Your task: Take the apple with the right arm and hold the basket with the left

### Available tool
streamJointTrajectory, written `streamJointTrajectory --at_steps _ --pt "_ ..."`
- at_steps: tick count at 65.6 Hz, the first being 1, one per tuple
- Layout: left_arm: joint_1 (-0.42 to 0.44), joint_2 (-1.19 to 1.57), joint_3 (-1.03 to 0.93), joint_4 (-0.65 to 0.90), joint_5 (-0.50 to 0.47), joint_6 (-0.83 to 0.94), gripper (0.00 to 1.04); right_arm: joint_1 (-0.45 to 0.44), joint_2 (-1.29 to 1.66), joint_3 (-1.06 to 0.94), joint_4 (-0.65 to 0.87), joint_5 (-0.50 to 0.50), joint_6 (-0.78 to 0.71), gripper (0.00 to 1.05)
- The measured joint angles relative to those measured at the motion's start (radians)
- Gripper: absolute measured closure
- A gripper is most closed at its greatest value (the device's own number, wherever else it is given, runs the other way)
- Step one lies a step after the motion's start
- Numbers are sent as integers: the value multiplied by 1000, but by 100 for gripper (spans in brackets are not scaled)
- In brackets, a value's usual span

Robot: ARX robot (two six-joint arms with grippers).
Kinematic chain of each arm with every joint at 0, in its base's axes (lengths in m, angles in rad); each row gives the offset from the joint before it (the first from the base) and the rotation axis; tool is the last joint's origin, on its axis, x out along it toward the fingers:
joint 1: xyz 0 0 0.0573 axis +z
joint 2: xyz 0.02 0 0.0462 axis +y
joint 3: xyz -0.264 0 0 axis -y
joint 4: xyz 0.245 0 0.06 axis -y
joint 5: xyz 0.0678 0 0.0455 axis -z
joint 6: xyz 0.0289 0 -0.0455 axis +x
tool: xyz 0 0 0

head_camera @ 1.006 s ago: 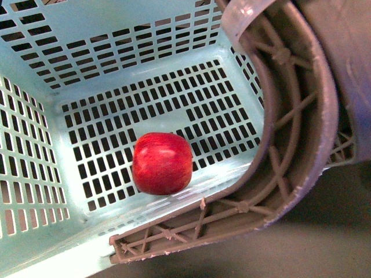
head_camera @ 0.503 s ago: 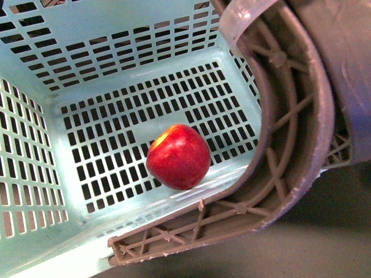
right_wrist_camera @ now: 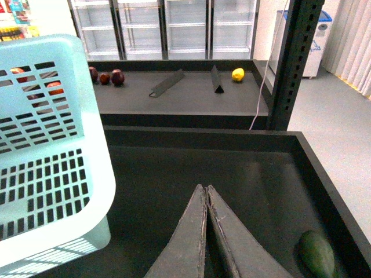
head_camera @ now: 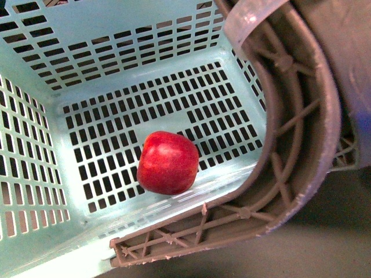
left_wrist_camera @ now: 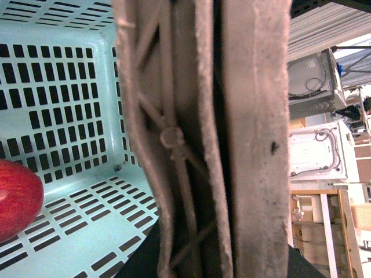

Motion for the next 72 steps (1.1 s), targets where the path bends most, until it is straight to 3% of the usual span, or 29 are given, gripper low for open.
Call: streamJointTrajectory --at_steps 6,45,60,67,72 --pt "0 0 0 0 2 -5 89 0 -1 0 -1 0 0 102" --pt "0 0 0 0 -1 -1 89 0 -2 0 -1 0 0 8" --pt "0 0 0 0 -4 -1 89 0 -2 0 -1 0 0 9" --pt "-40 2 28 -97 -312 -138 89 0 -2 0 -1 -1 0 9" --pt "-39 2 28 -102 -469 -263 89 0 -2 0 -1 -1 0 9"
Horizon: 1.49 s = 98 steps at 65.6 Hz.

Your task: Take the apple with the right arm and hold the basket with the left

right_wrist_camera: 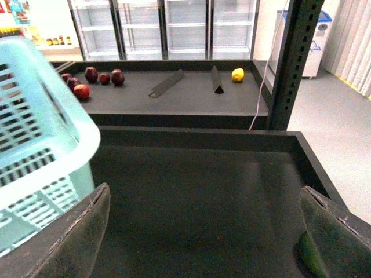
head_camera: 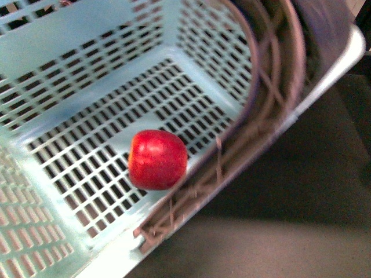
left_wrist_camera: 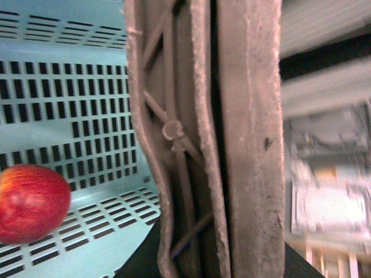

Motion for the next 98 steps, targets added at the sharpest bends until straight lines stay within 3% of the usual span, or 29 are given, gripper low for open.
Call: streamJointTrajectory --at_steps 4,10,25,42,68,89,98 --pt "22 -8 -4 0 -69 -68 89 0 -1 0 0 0 0 9" --pt "80 -40 -37 2 -90 -132 89 0 -1 0 0 1 0 9" --pt "305 -82 -171 66 6 -332 89 0 -1 0 0 -1 0 9" --pt "501 55 -201 158 59 -367 89 0 -1 0 0 0 0 9" --pt "566 314 -140 255 128 -353 89 0 -1 0 0 0 0 9" --pt "568 354 -185 328 160 -339 89 0 -1 0 0 0 0 9" --pt "566 348 -222 341 161 -341 69 0 -1 0 0 0 0 9"
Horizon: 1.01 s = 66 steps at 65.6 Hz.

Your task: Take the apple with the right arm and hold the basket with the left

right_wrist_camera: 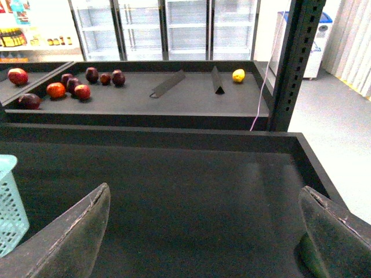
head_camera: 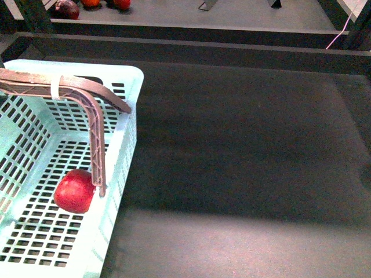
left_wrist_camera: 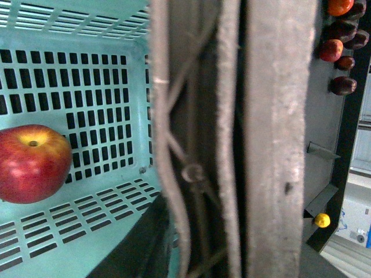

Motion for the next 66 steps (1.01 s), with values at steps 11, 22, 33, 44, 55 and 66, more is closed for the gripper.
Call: streamJointTrajectory --at_steps 11,22,33,44,55,66 --pt "-11 -34 -3 -17 -8 -2 39 0 0 0 0 0 0 9" --pt "-39 -147 -15 -114 -42 -32 5 0 0 0 0 0 0 9" --pt "-87 -369 -84 -308 -109 -47 7 0 0 0 0 0 0 9" --pt "-110 -458 -95 -397 -135 -28 7 0 0 0 0 0 0 9" --pt "-71 -469 -353 249 37 501 28 0 0 0 0 0 0 9" --pt "-18 -602 -516 647 87 1280 61 0 0 0 0 0 0 9"
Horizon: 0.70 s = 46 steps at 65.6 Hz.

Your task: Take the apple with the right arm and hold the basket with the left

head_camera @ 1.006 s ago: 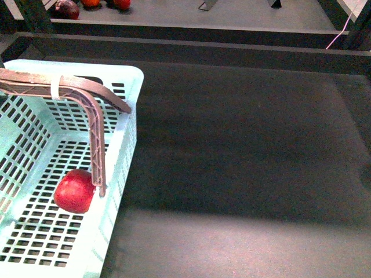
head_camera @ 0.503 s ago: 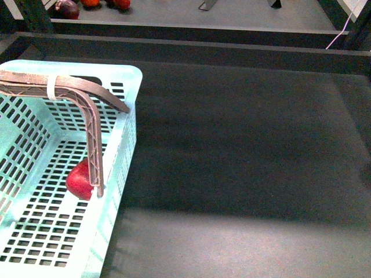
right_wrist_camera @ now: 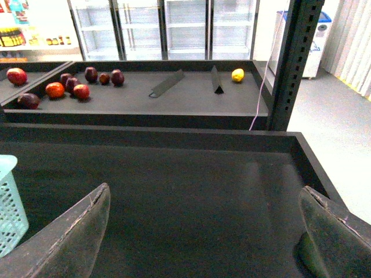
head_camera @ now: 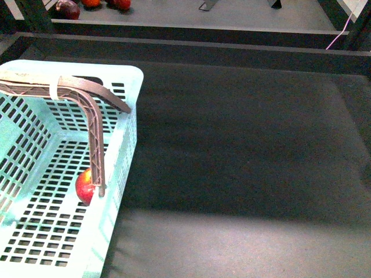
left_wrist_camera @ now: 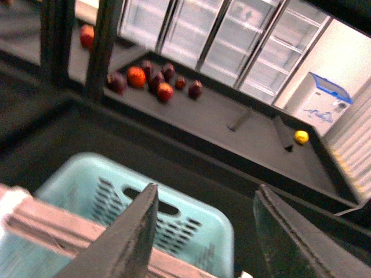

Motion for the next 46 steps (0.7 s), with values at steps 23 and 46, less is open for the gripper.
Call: streamJointTrajectory --at_steps 23,46 --pt "131 -257 -140 -135 137 243 101 0 0 0 0 0 0 9" --pt "143 -474 -202 -278 145 249 101 0 0 0 0 0 0 9"
